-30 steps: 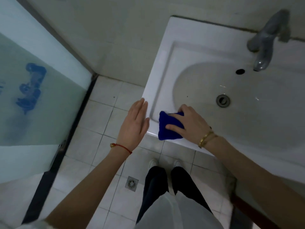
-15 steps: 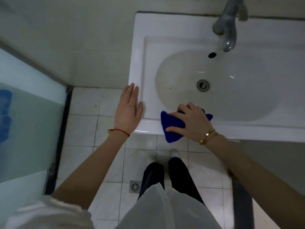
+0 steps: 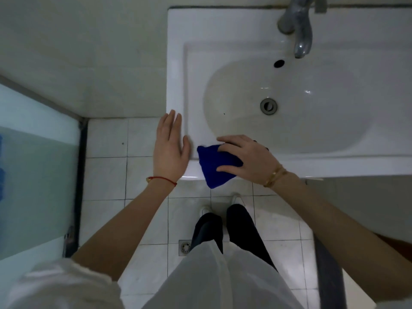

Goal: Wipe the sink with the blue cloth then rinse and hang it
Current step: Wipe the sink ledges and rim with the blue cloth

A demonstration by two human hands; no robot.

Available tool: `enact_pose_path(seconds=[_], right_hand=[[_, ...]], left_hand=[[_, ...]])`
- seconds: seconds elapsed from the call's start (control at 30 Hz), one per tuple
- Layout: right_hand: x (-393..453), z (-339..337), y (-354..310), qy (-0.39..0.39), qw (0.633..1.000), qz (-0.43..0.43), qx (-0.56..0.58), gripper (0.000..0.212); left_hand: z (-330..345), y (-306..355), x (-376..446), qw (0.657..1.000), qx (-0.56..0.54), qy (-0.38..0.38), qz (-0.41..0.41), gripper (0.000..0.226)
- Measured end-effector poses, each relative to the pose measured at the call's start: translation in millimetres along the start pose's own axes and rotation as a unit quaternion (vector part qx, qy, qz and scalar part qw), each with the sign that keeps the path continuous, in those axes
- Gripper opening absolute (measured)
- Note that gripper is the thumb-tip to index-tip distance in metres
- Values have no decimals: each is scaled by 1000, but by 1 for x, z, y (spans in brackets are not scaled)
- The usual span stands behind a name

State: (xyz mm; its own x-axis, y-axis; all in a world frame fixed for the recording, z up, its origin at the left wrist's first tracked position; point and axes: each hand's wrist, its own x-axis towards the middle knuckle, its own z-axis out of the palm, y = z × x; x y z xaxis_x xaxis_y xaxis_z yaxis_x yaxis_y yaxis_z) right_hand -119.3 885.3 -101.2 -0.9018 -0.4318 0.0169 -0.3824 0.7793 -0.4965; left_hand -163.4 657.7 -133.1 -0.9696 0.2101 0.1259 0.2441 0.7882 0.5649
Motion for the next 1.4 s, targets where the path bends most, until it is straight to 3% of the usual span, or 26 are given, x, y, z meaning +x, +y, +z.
enact_pose_path(seconds=[0.27,0.53,0.8,1.0,1.13,1.27,1.4], right_hand=[[19,26,-16,11,1000,15,-22,58],[-41,-23,40,-30,996,67,-56,67],[11,20,-17,-10,997,43,-61,69],[-59,-31,41,-28,988,120,-90,76],[-49,-23,31,-11,987,115,-116,76],[-18,2,4,-8,992,88,-86,74],[-34,-9,27,-18,996,82,-36,74]], left_hand=[[-1,0,0,1000,3,7,1,50],[0,1,1,1000,-13,21,0,51],[1,3,0,1000,10,8,-6,51],[1,2,-1,1000,19,6,5,53],[4,6,-2,1000,29,2,-8,55],[2,13,-4,999,37,0,-11,53],[6,40,-12,999,21,-10,29,50]])
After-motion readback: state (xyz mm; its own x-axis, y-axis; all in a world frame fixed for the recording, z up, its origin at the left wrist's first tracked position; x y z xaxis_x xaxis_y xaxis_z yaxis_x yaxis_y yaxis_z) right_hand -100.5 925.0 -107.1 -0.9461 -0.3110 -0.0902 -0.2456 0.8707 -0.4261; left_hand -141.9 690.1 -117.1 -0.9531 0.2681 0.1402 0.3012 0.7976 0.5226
